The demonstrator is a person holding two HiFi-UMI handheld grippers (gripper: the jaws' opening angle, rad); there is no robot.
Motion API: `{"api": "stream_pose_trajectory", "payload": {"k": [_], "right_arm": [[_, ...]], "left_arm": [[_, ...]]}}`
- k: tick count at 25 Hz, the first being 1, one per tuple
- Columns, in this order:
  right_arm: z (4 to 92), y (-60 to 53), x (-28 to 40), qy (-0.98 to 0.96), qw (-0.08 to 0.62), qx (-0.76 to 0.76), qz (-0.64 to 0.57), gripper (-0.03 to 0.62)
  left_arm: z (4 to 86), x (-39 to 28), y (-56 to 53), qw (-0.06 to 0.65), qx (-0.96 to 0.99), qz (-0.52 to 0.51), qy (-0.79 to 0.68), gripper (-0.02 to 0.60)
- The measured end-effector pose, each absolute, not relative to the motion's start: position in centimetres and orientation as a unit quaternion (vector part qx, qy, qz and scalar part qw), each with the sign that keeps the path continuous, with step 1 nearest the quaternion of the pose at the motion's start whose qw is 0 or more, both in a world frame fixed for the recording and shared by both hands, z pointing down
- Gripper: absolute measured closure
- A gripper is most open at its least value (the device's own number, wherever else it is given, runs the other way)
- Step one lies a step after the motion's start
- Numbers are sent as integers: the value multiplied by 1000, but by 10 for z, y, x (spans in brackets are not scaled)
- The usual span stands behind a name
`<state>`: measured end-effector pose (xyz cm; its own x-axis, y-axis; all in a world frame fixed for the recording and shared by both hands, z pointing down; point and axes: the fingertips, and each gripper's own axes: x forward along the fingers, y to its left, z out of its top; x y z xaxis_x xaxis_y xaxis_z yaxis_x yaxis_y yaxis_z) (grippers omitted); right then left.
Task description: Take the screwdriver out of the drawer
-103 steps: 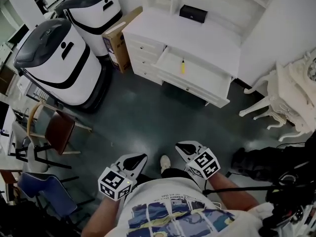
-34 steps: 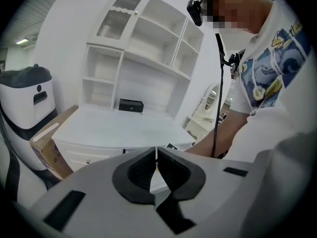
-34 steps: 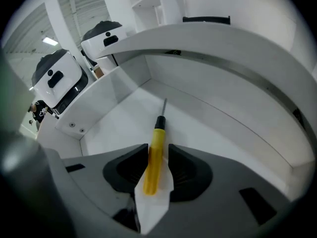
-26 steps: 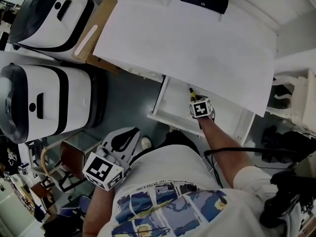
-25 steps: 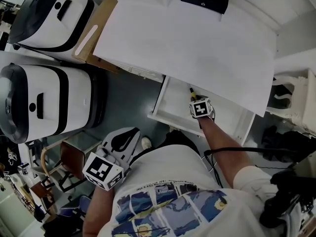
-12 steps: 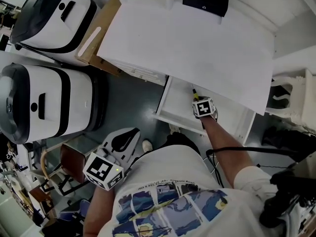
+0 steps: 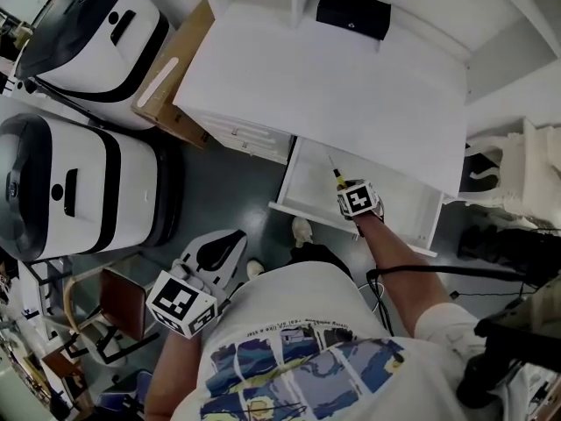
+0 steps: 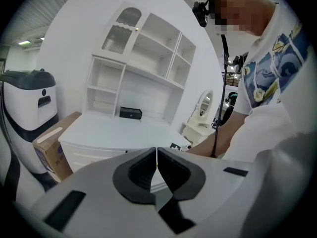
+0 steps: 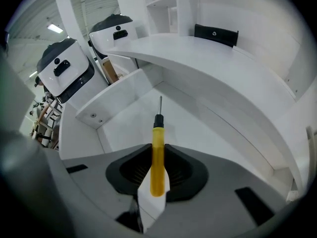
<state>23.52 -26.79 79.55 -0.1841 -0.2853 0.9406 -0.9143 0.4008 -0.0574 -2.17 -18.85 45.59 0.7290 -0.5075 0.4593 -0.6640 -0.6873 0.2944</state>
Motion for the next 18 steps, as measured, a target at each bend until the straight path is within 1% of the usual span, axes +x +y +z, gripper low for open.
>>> {"api": "stream_pose_trajectory", "payload": {"k": [11,18], "right_arm": [[741,-246,223,-702,467,440,308,497],[706,-222,199,-709,442,455,308,497]], "left_arm": [[444,-52,-157,211,915,147,-311,568],[439,-80,-131,204,919,135,-310,567]]}}
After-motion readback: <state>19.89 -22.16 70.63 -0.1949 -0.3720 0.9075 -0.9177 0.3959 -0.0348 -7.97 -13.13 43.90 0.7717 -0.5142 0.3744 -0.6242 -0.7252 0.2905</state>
